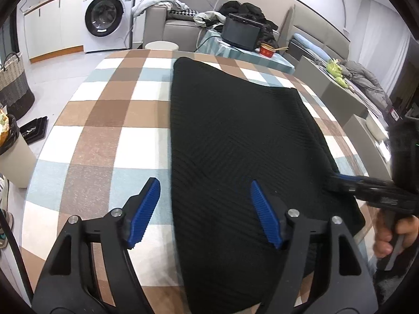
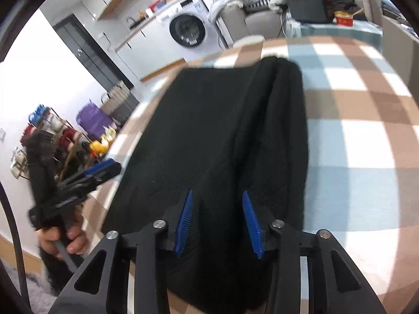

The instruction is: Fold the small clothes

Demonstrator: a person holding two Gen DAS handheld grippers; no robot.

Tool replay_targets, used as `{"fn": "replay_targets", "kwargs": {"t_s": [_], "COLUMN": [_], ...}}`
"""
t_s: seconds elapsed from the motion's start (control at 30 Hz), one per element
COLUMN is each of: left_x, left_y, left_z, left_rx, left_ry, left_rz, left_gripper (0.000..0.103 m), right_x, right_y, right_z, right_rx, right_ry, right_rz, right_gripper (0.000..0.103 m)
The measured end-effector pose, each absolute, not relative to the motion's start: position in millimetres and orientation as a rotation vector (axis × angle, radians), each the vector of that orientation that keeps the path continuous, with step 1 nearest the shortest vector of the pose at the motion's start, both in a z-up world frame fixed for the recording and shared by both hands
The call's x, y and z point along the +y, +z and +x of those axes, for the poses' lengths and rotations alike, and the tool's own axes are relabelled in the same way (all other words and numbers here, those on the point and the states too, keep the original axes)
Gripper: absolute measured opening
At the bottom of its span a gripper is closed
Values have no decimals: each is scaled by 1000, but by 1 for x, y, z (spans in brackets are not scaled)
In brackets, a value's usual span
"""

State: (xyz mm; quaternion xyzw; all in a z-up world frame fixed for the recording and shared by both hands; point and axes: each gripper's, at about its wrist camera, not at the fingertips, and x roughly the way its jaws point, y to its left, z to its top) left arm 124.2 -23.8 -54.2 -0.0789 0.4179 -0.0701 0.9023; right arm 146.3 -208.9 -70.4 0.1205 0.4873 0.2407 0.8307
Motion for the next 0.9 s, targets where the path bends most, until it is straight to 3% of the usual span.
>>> {"fn": "replay_targets", "kwargs": {"t_s": [0.03,0.1,0.2,0.33,0.47,0.57,0.67,0.7,0.73,0.8,0.9], "left_x": [-26,-29,-32,-41,-54,-66,-77,-81,-84,-90,-96], "left_y": [-53,-51,-48,-46,-46,-45,-46,-47,-48,-48,-45], "left_z": [122,119,115,109,106,99,94,94,93,93,92], "left_rx": [861,859,855,852,867,870,874,878,882,886,882], "left_ry": [-154,-167,-177,-201,-232,-264,-298,-308,-317,-330,-346], "left_rz": [-160,-158,-159,-152,-136,-113,-95,-92,-92,-87,-77], "left_gripper": [70,71,72,72,72,72,72,72,72,72,72], "right_x": [-206,-201,-200,-207,-215,-229,-240,-240,-238,-237,-238], "right_y": [-74,-71,-31,-30,-73,-67,-67,-68,-70,-66,-44], "right_z": [147,149,127,116,128,119,103,99,98,99,86], "right_rx": [1044,1036,868,887,1029,1017,1030,1028,1026,1020,911], "right_ry": [508,506,543,463,368,429,495,498,492,477,524], "right_rz": [251,243,211,178,185,275,298,284,256,233,249], "right_gripper": [17,9,8,8,13,32,36,35,22,12,12]}}
